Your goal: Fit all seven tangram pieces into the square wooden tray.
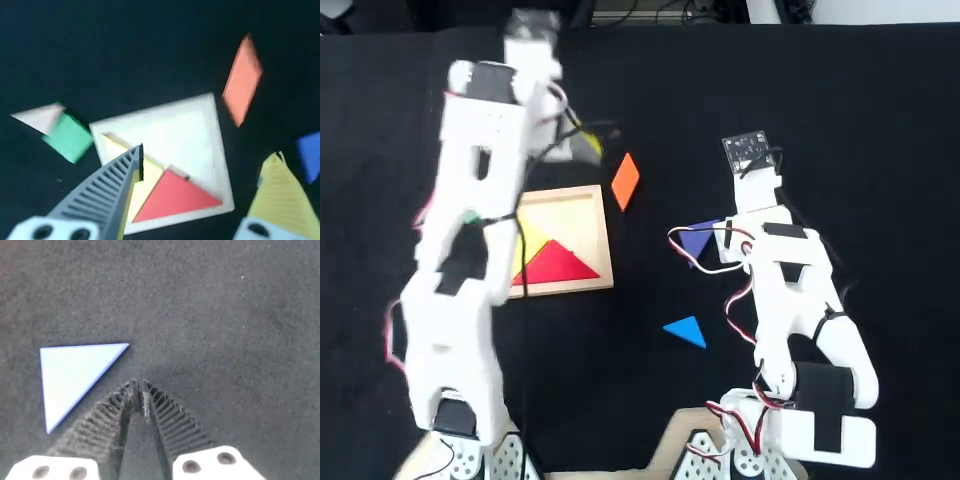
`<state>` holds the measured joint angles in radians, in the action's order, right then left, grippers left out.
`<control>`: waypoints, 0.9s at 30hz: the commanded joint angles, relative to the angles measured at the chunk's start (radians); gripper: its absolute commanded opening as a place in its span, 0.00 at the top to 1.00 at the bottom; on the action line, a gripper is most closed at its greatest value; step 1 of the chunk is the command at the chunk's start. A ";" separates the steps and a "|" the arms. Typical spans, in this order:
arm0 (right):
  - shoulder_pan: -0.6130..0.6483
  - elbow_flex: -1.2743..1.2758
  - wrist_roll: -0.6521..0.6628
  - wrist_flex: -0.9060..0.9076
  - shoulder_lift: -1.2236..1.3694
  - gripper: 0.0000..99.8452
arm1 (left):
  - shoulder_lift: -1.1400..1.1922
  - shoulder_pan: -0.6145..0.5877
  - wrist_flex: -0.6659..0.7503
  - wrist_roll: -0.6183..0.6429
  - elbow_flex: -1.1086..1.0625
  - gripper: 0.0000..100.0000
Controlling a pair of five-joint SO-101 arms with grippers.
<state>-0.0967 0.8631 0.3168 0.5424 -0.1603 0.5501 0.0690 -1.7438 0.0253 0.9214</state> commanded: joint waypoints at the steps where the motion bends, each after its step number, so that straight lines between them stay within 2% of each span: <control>1: 0.003 -0.002 -0.008 -0.018 -0.001 0.99 | -0.210 0.001 -0.006 -0.068 0.031 0.64; 6: 0.003 -0.002 -0.009 -0.018 -0.001 0.99 | -0.126 0.154 0.124 -0.394 -0.127 0.64; 8: 0.002 -0.001 -0.009 -0.017 -0.001 0.99 | -0.074 0.165 0.201 -0.434 -0.133 0.64; 11: 0.002 -0.001 -0.009 -0.017 -0.001 0.99 | 0.017 0.170 0.273 -0.463 -0.101 0.64; 16: 0.003 -0.002 -0.009 -0.018 -0.001 0.99 | 0.201 0.189 0.276 -0.491 -0.005 0.64; 19: 0.003 -0.002 -0.009 -0.018 -0.001 0.99 | 0.307 0.197 0.276 -0.470 0.079 0.64; 24: 0.003 -0.002 -0.009 -0.018 -0.001 0.99 | 0.479 0.214 0.279 -0.359 0.280 0.64; 27: 0.003 -0.002 -0.009 -0.018 -0.001 0.99 | 0.566 0.216 0.281 -0.365 0.406 0.64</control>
<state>-0.0967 0.8631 0.3168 0.5424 -0.1603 1.0579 0.2716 -1.4753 -0.3552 1.1331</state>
